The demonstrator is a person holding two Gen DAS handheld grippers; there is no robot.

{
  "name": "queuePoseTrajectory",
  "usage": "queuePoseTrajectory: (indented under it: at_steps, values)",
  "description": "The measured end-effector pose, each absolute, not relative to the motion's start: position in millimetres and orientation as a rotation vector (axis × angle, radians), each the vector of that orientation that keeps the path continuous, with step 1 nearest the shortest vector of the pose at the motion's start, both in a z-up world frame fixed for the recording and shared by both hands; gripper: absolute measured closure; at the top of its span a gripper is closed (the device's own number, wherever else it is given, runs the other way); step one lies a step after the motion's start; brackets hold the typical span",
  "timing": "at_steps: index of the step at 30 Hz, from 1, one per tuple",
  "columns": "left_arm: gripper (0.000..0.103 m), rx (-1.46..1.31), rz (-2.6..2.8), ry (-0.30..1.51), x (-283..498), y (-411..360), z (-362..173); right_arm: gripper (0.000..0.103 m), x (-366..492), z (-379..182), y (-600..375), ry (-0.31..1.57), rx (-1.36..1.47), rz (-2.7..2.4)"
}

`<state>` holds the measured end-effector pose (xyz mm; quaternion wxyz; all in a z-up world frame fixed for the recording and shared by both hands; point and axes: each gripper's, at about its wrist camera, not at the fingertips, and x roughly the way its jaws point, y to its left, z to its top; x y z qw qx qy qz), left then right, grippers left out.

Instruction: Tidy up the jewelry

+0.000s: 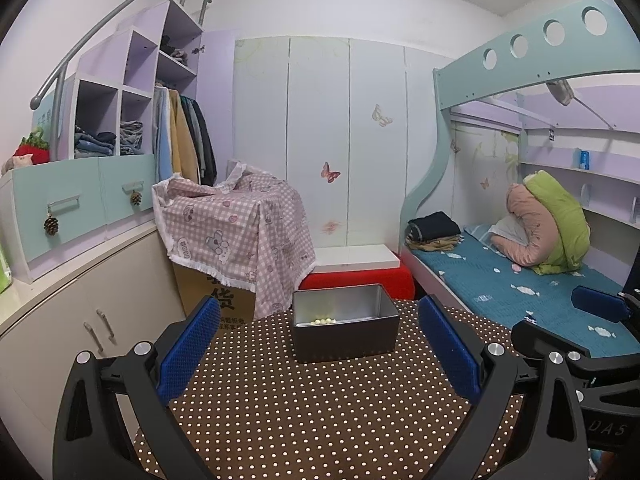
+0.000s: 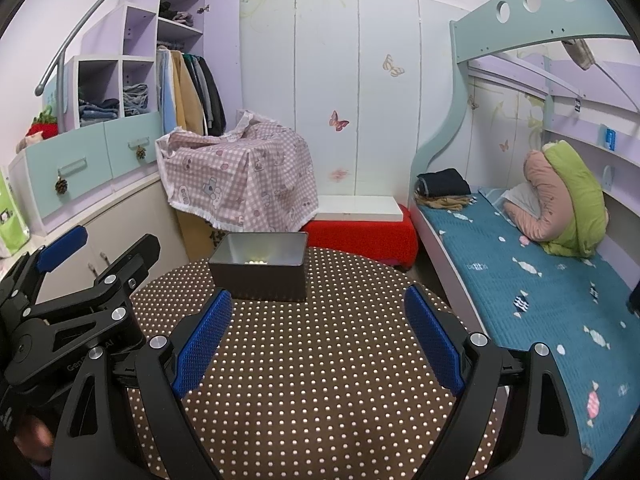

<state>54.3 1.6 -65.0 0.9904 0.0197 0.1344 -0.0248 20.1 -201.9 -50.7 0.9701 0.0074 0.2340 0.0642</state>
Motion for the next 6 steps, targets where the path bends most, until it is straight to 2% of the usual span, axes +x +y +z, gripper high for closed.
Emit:
queuePoseTrajectory:
  at_steps: [6]
  values:
    - [0.007, 0.038, -0.045, 0.266, 55.6, 3.2, -64.2, 0.018, 20.4, -50.3, -202.5, 0.472, 0.015, 0.131]
